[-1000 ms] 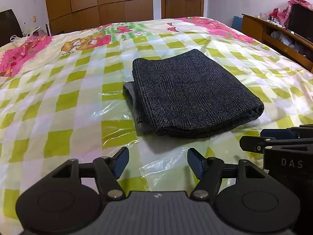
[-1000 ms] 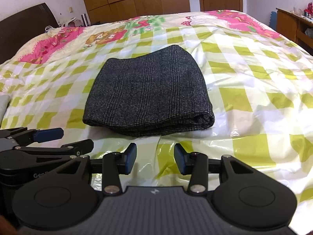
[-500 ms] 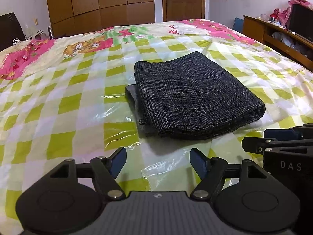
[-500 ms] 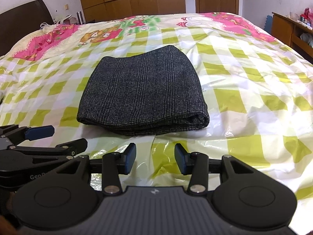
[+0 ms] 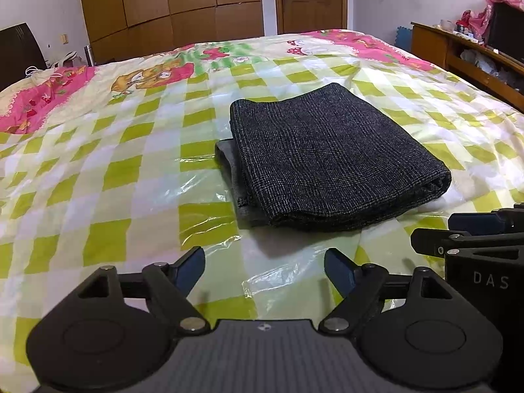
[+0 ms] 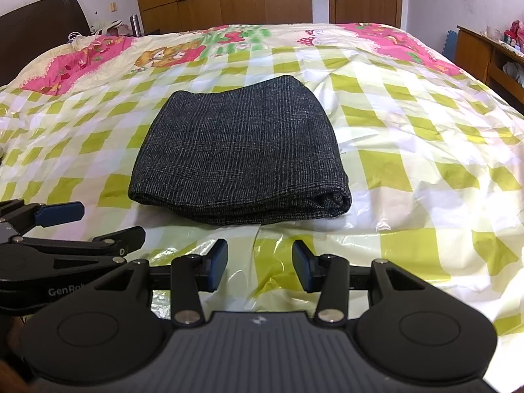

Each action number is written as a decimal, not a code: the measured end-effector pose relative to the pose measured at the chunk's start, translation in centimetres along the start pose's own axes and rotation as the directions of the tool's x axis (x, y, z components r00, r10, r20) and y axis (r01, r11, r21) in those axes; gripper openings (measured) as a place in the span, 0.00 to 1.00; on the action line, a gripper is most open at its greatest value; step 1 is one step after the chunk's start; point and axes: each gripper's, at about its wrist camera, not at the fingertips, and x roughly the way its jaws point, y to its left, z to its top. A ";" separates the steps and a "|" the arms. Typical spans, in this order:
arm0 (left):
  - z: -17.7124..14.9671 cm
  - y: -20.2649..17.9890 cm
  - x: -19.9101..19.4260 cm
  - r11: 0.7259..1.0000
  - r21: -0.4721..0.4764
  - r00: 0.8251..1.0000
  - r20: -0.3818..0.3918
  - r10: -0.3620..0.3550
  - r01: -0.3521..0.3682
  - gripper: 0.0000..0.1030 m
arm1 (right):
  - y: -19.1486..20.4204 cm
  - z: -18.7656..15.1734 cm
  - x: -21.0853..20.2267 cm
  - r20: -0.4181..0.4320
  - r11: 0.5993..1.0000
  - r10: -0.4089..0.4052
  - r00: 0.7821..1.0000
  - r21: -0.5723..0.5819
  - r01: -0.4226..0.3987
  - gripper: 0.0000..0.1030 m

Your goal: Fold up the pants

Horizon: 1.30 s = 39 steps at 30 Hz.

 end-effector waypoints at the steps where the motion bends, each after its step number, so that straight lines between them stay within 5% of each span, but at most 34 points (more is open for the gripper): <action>1: 0.0 0.0 0.0 1.000 -0.001 1.000 0.000 0.001 -0.001 0.91 | 0.0 0.0 0.0 0.000 1.000 -0.001 1.000 -0.001 0.001 0.43; 8: 0.1 0.1 -0.1 1.000 -0.021 1.000 0.000 -0.004 0.004 1.00 | 0.1 0.0 0.1 0.000 1.000 -0.004 1.000 -0.005 0.004 0.43; 29: 0.3 0.7 -0.7 0.997 -0.070 0.997 0.077 0.021 -0.015 1.00 | 0.0 0.0 0.1 0.002 1.000 0.000 1.000 -0.006 0.000 0.44; 39: 0.5 0.0 -1.2 0.999 -0.023 0.992 0.116 0.041 -0.039 1.00 | -0.2 -0.1 -0.1 0.007 1.000 0.010 1.000 0.006 -0.011 0.44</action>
